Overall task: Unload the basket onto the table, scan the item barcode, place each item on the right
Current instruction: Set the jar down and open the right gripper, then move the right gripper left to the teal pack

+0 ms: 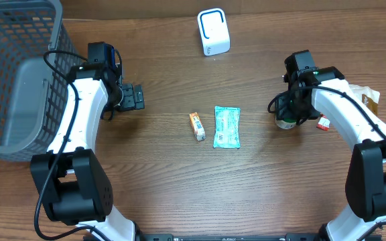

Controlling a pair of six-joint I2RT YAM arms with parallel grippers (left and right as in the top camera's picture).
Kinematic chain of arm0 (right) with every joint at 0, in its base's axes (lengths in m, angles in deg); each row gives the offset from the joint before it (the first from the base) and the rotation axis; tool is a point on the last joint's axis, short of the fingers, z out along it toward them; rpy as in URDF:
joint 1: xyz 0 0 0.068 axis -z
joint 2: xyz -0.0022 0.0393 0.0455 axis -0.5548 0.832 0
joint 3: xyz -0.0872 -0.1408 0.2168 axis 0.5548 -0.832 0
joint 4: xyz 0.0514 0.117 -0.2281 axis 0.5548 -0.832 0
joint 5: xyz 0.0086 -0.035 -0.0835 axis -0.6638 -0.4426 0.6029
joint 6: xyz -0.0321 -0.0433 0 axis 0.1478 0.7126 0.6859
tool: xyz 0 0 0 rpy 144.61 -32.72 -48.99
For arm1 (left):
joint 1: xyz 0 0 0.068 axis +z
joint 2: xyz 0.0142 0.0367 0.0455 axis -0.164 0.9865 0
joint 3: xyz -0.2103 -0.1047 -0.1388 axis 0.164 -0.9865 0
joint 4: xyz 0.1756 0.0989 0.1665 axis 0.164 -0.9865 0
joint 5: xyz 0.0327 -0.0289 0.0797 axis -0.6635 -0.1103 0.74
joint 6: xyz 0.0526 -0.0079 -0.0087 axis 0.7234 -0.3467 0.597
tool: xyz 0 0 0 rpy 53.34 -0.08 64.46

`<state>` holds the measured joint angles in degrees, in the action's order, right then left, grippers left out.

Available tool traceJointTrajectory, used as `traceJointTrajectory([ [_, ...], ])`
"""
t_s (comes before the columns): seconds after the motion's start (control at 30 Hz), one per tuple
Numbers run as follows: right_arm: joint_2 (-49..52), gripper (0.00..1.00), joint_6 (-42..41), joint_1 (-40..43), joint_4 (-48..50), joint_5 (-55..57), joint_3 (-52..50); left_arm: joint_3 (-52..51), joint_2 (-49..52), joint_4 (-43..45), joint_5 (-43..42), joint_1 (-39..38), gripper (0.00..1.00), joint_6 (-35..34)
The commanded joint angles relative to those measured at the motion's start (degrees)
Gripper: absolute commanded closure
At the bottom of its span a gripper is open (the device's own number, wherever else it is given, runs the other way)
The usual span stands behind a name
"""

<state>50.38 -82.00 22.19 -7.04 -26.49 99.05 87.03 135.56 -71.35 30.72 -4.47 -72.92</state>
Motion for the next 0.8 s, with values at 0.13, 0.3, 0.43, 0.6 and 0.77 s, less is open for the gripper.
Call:
traceJointTrajectory([
  [0.13,0.07,0.14,-1.38,0.28,-1.66,0.76,1.73,0.11,0.28,0.0,0.26,-0.11,0.0,1.07],
  [0.3,0.07,0.14,-1.57,0.28,-8.46,-1.16,11.34,0.11,0.28,0.0,0.26,-0.11,0.0,1.07],
  [0.43,0.07,0.17,-1.57,0.26,-14.51,-8.59,20.85,0.11,0.28,0.0,0.26,-0.11,0.0,1.07],
  [0.6,0.09,0.26,-1.55,-0.09,-16.04,-25.29,23.93,0.11,0.28,0.0,0.26,-0.11,0.0,1.07],
  [0.77,0.2,0.31,-1.55,-2.95,-13.97,-26.8,21.64,0.11,0.28,0.0,0.26,-0.11,0.0,1.09],
])
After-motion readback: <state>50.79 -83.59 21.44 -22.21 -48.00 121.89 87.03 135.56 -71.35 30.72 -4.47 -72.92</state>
